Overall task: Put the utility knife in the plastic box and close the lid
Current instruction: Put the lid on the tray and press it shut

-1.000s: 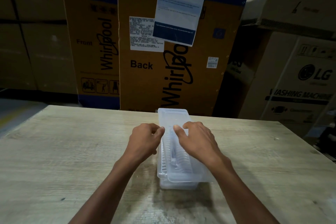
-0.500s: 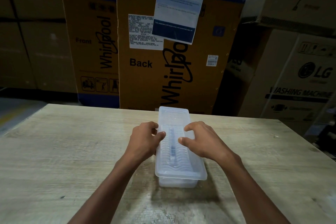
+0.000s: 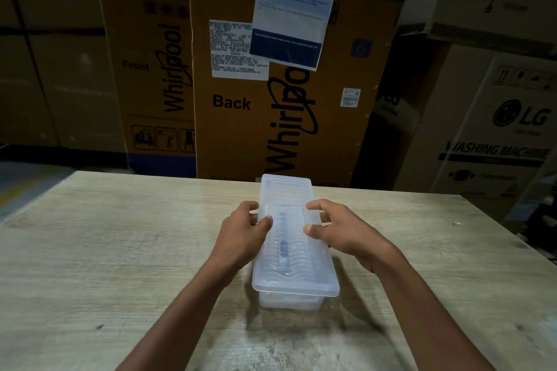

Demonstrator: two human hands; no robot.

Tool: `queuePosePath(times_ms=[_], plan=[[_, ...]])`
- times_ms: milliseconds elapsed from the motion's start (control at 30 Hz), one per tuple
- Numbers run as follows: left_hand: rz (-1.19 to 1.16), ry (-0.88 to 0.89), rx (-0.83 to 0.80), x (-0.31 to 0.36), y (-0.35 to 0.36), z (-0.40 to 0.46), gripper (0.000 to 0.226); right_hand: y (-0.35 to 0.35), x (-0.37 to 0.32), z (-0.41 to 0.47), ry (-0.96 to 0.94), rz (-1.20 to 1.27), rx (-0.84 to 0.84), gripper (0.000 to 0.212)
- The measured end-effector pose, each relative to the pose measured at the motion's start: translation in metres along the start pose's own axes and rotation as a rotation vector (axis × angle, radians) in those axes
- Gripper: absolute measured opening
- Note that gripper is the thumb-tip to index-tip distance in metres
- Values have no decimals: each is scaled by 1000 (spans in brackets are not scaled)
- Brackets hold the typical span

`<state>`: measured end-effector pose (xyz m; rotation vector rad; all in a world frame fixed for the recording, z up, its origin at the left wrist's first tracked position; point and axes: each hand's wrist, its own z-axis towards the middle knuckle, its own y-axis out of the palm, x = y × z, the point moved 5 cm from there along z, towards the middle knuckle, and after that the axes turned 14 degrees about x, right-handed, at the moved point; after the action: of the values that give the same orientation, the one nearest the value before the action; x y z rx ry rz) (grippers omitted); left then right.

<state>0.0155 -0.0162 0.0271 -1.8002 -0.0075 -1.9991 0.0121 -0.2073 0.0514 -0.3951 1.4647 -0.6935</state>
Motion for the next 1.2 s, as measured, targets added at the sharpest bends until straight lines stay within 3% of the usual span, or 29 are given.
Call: queuePosePath(times_ms=[100,333,567,900,1033,1200], plan=[[28,20,14,0,1,2,48,1,4,2,-2,38,7,59],[126,55,43,5,1,0,50,8,15,6,-23,101,212,56],[164,101,46,5,2,2,58,17,20,9,-51,119,255,60],[220,163,-23,5,7,9,52,22,-4,32,-276,-338,282,39],[230,179,-40,3,8,12,52,27,-7,39,-277,-466,116,61],[217,182,-44,1,10,12,52,27,-10,45,-288,-532,136,61]])
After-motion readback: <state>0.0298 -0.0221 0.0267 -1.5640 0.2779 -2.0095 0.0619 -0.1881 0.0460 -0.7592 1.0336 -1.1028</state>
